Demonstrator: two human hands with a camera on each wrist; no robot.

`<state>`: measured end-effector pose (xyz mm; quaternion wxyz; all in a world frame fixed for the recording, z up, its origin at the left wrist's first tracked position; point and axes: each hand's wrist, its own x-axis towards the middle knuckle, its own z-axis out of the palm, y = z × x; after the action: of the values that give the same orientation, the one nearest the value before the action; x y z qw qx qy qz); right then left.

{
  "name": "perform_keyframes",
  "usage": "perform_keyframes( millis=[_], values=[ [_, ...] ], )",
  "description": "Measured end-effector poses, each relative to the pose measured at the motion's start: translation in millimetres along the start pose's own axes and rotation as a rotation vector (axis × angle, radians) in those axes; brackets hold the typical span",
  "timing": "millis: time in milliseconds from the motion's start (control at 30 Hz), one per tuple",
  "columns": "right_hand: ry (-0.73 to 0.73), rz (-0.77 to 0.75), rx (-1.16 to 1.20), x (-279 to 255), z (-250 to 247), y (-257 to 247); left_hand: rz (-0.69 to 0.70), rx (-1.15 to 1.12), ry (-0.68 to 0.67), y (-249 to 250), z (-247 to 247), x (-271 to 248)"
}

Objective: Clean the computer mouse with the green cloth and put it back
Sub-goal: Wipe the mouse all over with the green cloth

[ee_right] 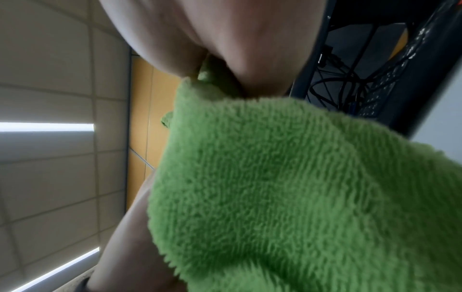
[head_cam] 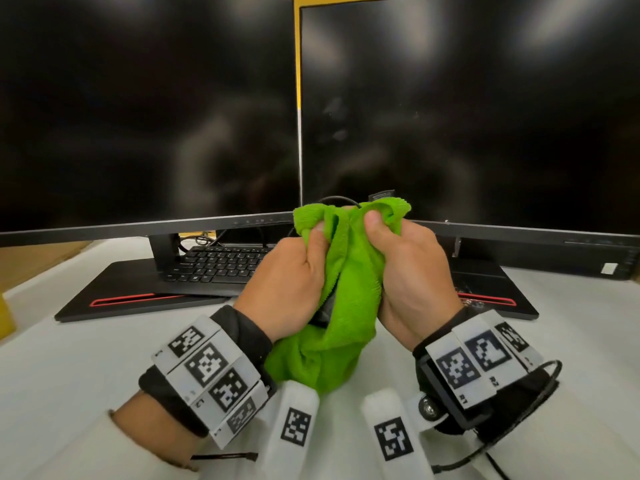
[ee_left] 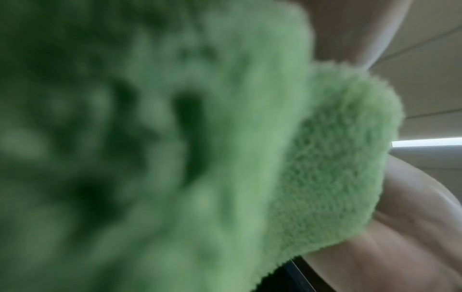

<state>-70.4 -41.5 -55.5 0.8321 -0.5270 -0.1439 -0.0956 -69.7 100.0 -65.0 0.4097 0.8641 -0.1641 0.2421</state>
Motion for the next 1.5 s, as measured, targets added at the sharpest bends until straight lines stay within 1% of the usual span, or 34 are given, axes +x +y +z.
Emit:
perform_keyframes(
  millis=[67,100,167,200,267,300,333,400,500,567,633,700,767,833,900,1000,1067,1133,1233,1300,1367,1433,1500],
  values=[
    [-0.041,0.014,-0.037,-2.4,-0.2,2.5,0.023,-0.031,0.042,-4.1,0.8,0.0],
    [-0.037,0.0,-0.055,-2.8,-0.4,3.3,0.032,-0.049,0.025,-4.4,1.6,-0.9],
    [0.015,-0.044,-0.067,-1.4,-2.3,3.2,0.042,-0.157,-0.084,0.3,4.6,-5.4],
    [0.05,-0.058,-0.064,0.3,-3.9,1.9,0.016,-0.282,-0.164,3.2,7.1,-8.0],
    [0.099,-0.074,-0.047,3.3,-8.8,-2.1,-0.089,-0.603,-0.299,7.0,10.6,-11.3],
    [0.11,-0.085,-0.042,4.4,-11.1,-3.9,-0.12,-0.705,-0.343,7.7,11.4,-12.7],
    [0.117,-0.097,-0.036,4.9,-12.8,-5.4,-0.127,-0.739,-0.368,9.7,10.8,-14.5],
    [0.123,-0.099,0.001,5.6,-14.6,-7.4,-0.121,-0.661,-0.361,11.8,7.7,-15.9],
    [0.112,-0.05,0.09,5.9,-16.0,-9.2,-0.098,-0.481,-0.282,14.1,-0.1,-13.3],
    [0.095,-0.017,0.157,5.3,-17.0,-11.1,-0.081,-0.442,-0.266,14.1,-3.5,-10.9],
    [0.08,0.044,0.203,6.2,-17.5,-11.1,-0.073,-0.464,-0.241,14.2,-4.0,-9.1],
    [0.017,0.134,0.262,5.4,-15.4,-9.3,-0.065,-0.507,-0.187,16.1,-4.7,-9.2],
    [-0.047,0.205,0.324,5.0,-13.4,-6.8,-0.018,-0.422,-0.108,15.3,-6.2,-7.9],
    [-0.101,0.225,0.365,4.3,-12.3,-5.0,-0.002,-0.298,-0.041,12.7,-8.3,-6.0],
    [-0.153,0.235,0.389,2.1,-11.3,-7.0,-0.046,-0.28,0.0,8.1,-10.5,-2.8],
    [-0.186,0.24,0.414,-1.0,-10.6,-9.8,-0.146,-0.269,-0.03,7.0,-11.8,-0.1],
    [-0.13,0.216,0.386,-1.3,-9.7,-9.8,-0.17,-0.21,-0.064,9.1,-9.9,-1.4],
    [-0.036,0.151,0.307,0.4,-7.2,-7.9,-0.151,-0.193,-0.109,11.3,-6.7,-4.5],
    [0.056,0.048,0.171,2.5,-5.6,-6.8,-0.093,-0.32,-0.24,8.9,1.0,-8.6],
    [0.086,0.03,0.144,3.8,-8.1,-8.2,-0.097,-0.451,-0.319,10.3,3.6,-12.2],
    [0.136,0.009,0.122,8.8,-12.5,-8.7,-0.128,-0.526,-0.351,12.4,4.2,-15.0],
    [0.184,-0.006,0.094,11.1,-14.9,-8.9,-0.157,-0.543,-0.354,10.6,5.3,-16.0],
    [0.178,0.032,0.123,9.4,-14.9,-9.8,-0.167,-0.528,-0.355,8.2,5.1,-15.4]
  ],
)
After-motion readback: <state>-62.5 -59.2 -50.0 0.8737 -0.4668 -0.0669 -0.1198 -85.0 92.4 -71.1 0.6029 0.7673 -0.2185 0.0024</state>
